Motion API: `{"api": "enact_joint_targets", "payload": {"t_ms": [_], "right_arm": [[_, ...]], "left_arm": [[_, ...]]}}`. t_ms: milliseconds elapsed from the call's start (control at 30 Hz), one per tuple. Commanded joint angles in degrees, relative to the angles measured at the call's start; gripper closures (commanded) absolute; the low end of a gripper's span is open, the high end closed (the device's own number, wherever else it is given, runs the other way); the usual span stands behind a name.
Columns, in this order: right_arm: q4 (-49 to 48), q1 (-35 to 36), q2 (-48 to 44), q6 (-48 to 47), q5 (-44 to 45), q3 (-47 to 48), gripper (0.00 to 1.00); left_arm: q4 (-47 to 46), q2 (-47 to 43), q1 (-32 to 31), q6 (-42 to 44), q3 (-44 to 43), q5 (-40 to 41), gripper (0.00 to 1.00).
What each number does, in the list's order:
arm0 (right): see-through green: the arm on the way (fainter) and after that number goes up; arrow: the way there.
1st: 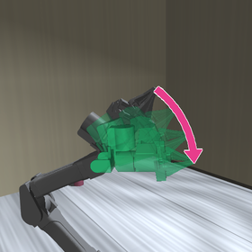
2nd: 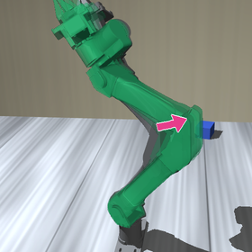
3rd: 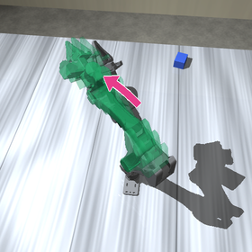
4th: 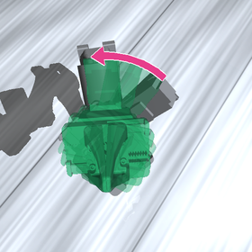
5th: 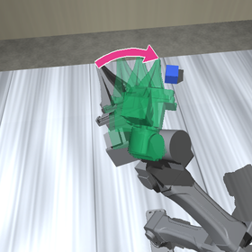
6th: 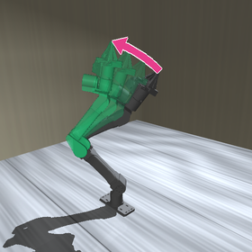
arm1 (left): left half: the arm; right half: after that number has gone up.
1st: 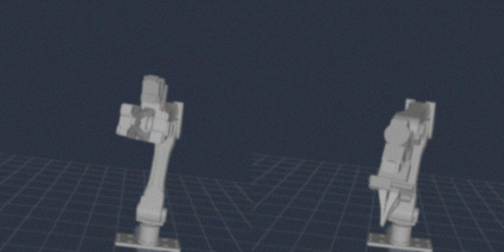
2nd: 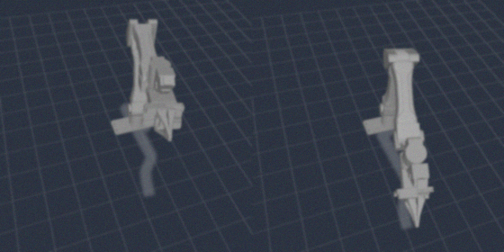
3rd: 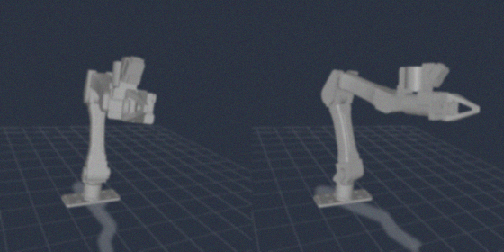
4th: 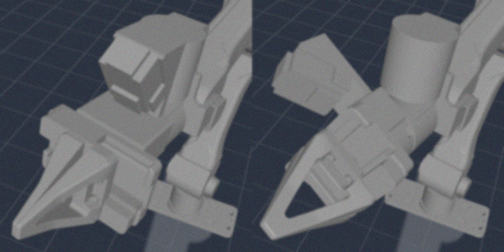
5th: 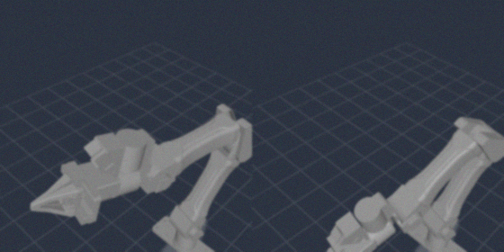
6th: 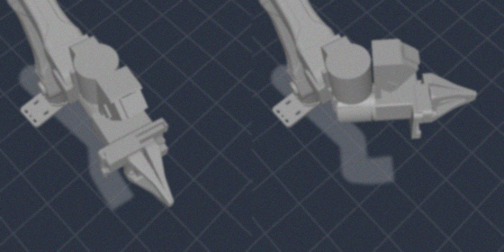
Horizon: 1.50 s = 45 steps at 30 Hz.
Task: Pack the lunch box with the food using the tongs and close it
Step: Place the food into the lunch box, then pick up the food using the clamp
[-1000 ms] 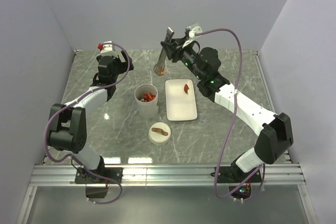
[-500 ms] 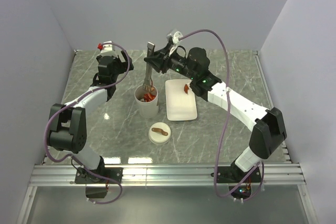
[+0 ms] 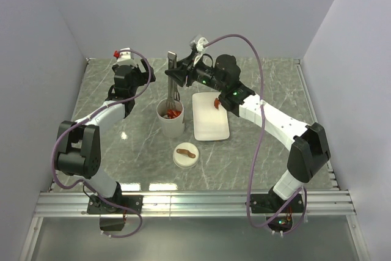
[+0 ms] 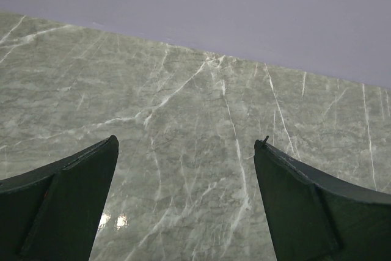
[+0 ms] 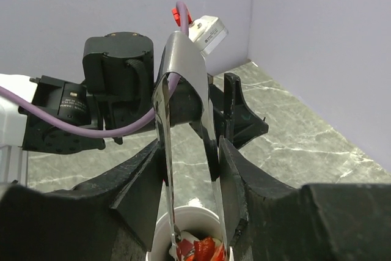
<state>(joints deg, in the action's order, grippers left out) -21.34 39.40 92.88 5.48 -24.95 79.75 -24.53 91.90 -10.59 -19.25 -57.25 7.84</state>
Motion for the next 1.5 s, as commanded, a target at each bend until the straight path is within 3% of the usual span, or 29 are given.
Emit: {"api": "enact_joint_targets", "payload": {"t_ms": [0, 233, 433, 567, 800, 1067, 1467], "right_arm": [[-3.3, 0.4, -1.5, -0.7, -0.2, 2.6, 0.53], [-12.1, 0.3, -11.2, -3.1, 7.3, -7.8, 0.56], [-14.2, -0.1, -17.4, -6.9, 17.1, -14.6, 0.56], [-13.1, -2.2, -15.7, -7.3, 27.4, -15.4, 0.56], [-8.5, -3.4, -3.1, -8.1, 46.1, -9.7, 0.56], [-4.6, -7.7, 5.3, -5.6, 50.0, -6.4, 0.56], [-3.0, -8.5, 7.5, -2.4, 51.8, -8.6, 0.56]], "left_arm": [[-1.9, -0.7, 0.2, -0.3, -1.5, 0.4, 0.01], [-1.9, -0.6, 0.1, -0.3, -1.5, 0.5, 0.0], [-2.0, -0.7, 0.1, -0.3, -1.4, 0.3, 0.01], [-1.9, -0.6, 0.1, -0.4, -1.4, 0.2, 0.01], [-1.7, -0.3, 0.1, -0.3, -1.7, 0.3, 0.01], [-1.6, 0.2, 0.1, -0.3, -2.0, 0.2, 0.01], [-1.6, 0.2, 0.1, -0.4, -2.1, 0.1, 0.01]]}}
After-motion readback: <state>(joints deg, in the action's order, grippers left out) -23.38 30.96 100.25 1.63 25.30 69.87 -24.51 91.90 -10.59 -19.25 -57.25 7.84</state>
